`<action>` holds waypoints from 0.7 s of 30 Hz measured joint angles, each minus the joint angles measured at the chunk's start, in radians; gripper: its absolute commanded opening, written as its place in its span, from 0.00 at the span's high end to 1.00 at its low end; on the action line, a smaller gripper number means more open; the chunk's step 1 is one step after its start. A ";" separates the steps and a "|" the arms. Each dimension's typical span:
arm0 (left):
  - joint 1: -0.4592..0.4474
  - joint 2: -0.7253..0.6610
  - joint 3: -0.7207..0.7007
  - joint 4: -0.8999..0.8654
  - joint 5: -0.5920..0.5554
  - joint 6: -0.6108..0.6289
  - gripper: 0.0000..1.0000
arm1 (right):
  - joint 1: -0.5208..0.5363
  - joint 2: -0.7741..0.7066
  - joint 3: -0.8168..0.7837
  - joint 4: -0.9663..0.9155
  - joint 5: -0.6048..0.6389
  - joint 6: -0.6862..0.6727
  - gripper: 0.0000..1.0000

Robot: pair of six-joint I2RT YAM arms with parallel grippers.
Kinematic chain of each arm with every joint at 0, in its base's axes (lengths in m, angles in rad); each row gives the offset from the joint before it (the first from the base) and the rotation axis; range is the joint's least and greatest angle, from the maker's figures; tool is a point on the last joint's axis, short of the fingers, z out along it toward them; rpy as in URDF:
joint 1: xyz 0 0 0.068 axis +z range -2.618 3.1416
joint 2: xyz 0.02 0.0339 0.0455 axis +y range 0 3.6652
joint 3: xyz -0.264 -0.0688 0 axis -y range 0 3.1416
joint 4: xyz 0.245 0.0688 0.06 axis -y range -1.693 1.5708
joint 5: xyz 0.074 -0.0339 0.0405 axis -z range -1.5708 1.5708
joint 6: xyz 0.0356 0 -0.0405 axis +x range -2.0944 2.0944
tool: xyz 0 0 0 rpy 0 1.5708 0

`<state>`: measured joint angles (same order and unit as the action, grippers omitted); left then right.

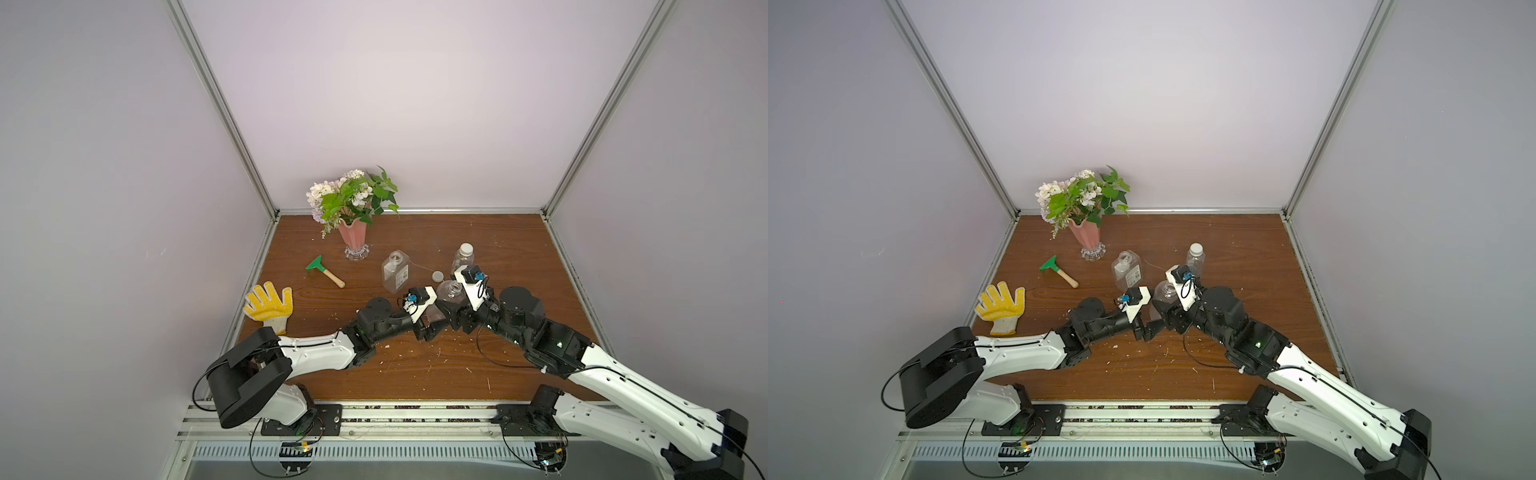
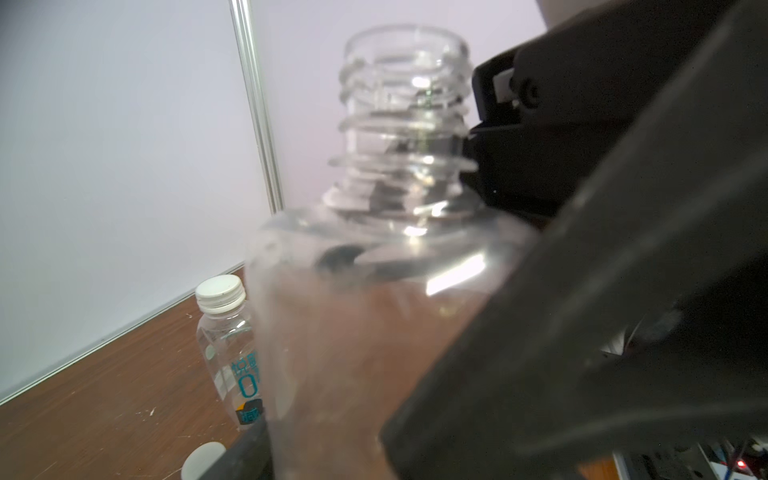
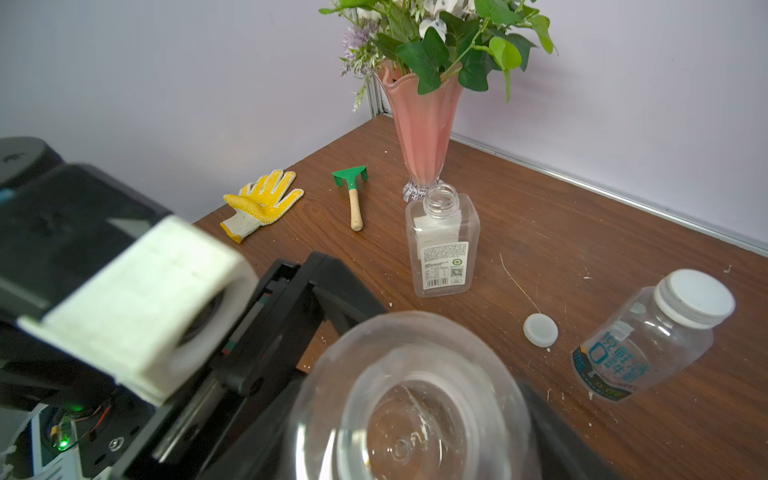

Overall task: Screw on the bottle caps
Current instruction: Pick up the plastic bottle at the center of the board.

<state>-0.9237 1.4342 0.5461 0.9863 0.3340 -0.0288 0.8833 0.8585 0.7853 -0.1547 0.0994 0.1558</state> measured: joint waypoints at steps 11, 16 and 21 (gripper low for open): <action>-0.002 0.015 0.012 0.000 0.003 -0.005 0.44 | 0.000 -0.001 -0.001 -0.007 0.010 0.006 0.36; -0.006 0.015 0.012 0.002 -0.021 -0.006 0.49 | 0.000 -0.013 0.008 -0.034 0.010 0.000 0.17; -0.010 -0.007 -0.029 0.004 -0.111 -0.008 0.52 | 0.000 -0.056 0.073 -0.091 0.007 -0.035 0.01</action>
<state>-0.9333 1.4273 0.5175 0.9905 0.2230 -0.0372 0.8829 0.8024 0.8585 -0.2455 0.1066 0.1211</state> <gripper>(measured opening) 0.581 0.961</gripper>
